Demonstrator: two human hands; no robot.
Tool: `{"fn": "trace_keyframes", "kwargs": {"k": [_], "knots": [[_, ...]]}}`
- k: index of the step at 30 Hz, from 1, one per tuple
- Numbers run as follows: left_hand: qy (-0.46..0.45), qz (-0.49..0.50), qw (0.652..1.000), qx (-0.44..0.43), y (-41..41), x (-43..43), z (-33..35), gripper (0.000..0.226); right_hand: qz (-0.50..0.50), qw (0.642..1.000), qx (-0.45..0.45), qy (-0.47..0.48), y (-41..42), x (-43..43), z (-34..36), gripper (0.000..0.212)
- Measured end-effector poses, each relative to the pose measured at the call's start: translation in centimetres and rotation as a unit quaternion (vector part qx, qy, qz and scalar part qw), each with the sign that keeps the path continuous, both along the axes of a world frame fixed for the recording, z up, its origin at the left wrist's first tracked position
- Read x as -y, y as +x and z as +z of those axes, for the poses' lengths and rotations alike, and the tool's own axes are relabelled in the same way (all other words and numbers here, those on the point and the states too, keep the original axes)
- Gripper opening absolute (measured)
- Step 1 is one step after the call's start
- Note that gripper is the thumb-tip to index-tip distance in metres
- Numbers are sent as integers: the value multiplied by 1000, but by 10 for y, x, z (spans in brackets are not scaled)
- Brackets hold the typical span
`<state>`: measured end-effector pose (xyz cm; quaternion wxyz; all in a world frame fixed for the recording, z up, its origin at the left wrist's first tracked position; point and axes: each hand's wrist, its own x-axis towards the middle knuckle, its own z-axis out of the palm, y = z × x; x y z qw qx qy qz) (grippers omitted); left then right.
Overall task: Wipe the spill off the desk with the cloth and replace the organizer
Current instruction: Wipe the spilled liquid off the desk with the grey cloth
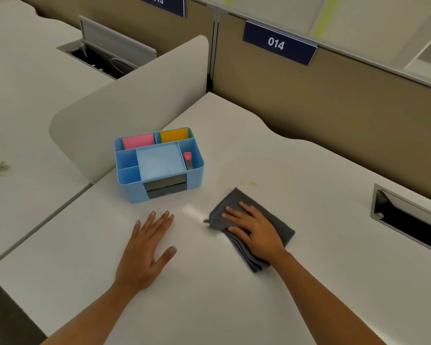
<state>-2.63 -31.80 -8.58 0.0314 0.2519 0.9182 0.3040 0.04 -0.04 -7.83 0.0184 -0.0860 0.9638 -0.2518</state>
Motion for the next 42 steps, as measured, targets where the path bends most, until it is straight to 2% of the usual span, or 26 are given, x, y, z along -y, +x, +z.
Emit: {"fn": "trace_keyframes", "kwargs": {"k": [14, 18, 21, 24, 28, 31, 33, 37, 42], "knots": [[9, 3, 1000, -8, 0, -1, -1, 76, -205, 978, -24, 30, -131, -1, -5, 42], [8, 3, 1000, -12, -1, -1, -2, 75, -348, 934, 22, 73, -144, -16, -5, 48], [4, 2, 1000, -12, -2, 0, -2, 75, -446, 894, 31, 28, -137, -26, -3, 50], [3, 0, 1000, -12, -1, 0, -1, 75, -487, 873, 25, 13, -116, -28, -1, 51], [6, -1, 1000, -9, -1, 0, -1, 75, -504, 863, 15, -13, -71, -23, -1, 51], [6, 0, 1000, -5, 0, 0, -1, 76, -483, 875, 1, -11, -24, -6, -3, 49], [7, 0, 1000, -3, 0, 0, 0, 77, -431, 902, -14, -23, 10, 9, -4, 47], [1, -1, 1000, -9, 0, 0, 1, 77, -241, 970, -15, 2, 75, 38, -7, 42], [-7, 2, 1000, -9, -2, 0, -3, 75, -41, 999, -5, 32, 85, 46, -10, 42]]}}
